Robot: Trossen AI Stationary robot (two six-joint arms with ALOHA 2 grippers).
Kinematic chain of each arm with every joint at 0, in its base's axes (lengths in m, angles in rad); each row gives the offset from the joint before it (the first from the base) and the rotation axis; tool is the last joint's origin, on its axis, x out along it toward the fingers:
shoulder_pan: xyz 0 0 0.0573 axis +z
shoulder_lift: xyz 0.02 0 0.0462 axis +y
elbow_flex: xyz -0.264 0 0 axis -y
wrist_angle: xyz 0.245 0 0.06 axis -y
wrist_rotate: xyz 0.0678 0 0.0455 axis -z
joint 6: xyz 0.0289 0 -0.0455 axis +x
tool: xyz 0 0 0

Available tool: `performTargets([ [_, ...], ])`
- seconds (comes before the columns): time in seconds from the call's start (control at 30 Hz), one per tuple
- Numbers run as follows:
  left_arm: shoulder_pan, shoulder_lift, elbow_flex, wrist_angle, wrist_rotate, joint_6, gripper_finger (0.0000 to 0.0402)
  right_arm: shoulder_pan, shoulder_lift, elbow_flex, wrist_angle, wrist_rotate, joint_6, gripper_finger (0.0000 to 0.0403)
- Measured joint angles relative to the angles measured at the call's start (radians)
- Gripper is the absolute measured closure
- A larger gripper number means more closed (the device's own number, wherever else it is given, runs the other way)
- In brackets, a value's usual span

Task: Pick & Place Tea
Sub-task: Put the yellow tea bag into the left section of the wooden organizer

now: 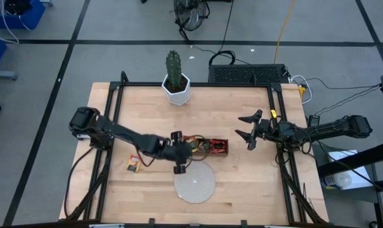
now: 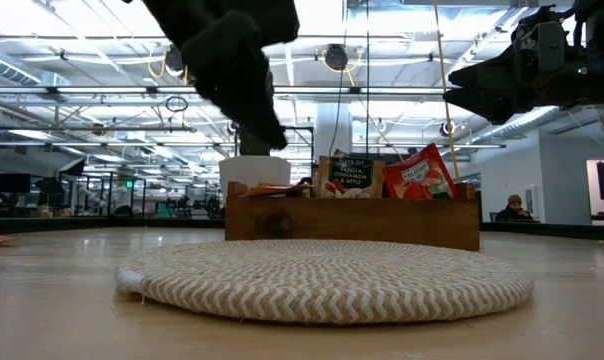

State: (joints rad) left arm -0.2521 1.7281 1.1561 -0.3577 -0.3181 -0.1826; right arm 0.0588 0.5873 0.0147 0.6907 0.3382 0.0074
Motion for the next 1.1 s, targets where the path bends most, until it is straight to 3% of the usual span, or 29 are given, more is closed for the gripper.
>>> performTargets([
  [0.13,-0.048,0.043,0.000,-0.006,-0.103,-0.039,0.0243,0.000,0.000,0.000,0.000,0.000,0.000,0.0125],
  [0.43,-0.145,0.146,-0.001,-0.008,-0.360,0.088,0.0243,0.000,0.000,0.000,0.000,0.000,0.000,0.0125],
  [1.1,-0.135,0.184,-0.001,-0.070,-0.356,0.022,0.0243,0.000,0.000,0.000,0.000,0.000,0.000,0.0126],
])
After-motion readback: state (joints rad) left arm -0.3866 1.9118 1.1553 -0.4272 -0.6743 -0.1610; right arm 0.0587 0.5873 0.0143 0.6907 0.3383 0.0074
